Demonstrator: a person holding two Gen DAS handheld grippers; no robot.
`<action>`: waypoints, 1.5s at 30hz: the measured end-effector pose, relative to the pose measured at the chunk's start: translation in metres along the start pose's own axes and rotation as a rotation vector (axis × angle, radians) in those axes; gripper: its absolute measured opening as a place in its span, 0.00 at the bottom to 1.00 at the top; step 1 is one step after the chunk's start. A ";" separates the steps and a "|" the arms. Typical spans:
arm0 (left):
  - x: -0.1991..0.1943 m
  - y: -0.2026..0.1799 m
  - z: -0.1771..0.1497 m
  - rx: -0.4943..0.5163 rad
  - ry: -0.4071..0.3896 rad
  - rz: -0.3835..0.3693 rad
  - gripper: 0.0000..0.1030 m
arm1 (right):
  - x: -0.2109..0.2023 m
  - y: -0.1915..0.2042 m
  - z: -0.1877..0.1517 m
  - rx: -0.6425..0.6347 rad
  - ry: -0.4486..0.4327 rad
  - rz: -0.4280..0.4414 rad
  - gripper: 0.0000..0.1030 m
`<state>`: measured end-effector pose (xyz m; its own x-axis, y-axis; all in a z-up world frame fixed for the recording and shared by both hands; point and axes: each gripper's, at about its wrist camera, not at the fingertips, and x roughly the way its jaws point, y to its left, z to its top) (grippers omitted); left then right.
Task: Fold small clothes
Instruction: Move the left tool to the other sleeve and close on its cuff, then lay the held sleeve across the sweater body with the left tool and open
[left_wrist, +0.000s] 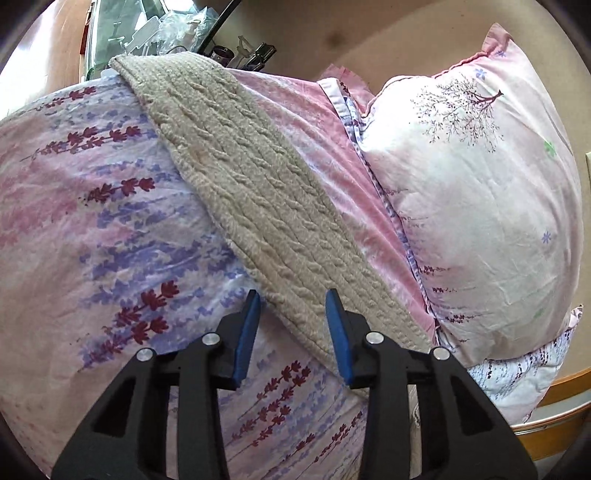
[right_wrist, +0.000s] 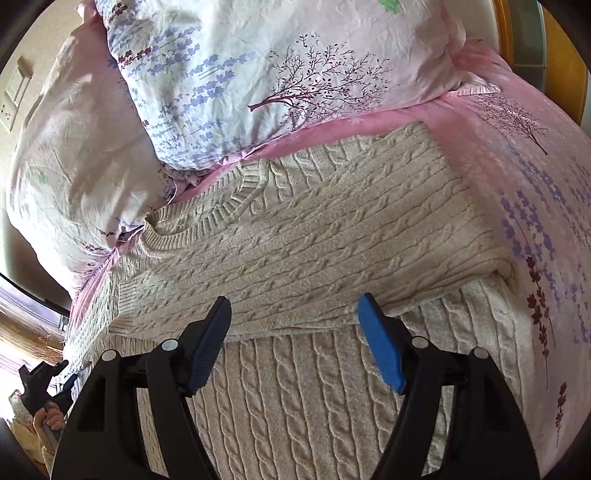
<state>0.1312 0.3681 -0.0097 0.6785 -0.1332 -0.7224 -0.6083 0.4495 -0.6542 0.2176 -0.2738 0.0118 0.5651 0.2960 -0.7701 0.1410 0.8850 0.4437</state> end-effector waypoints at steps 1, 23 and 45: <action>0.000 0.003 0.003 -0.012 -0.004 -0.005 0.32 | 0.000 0.000 -0.001 -0.002 0.001 0.001 0.71; -0.019 -0.115 -0.032 0.158 -0.030 -0.381 0.05 | -0.019 -0.005 -0.002 -0.043 -0.053 0.046 0.72; 0.095 -0.214 -0.230 0.600 0.440 -0.380 0.51 | -0.022 0.036 -0.003 -0.237 -0.040 0.125 0.72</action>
<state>0.2316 0.0562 0.0103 0.4942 -0.6475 -0.5801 0.0367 0.6822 -0.7302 0.2077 -0.2473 0.0435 0.5989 0.3977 -0.6951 -0.1231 0.9034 0.4108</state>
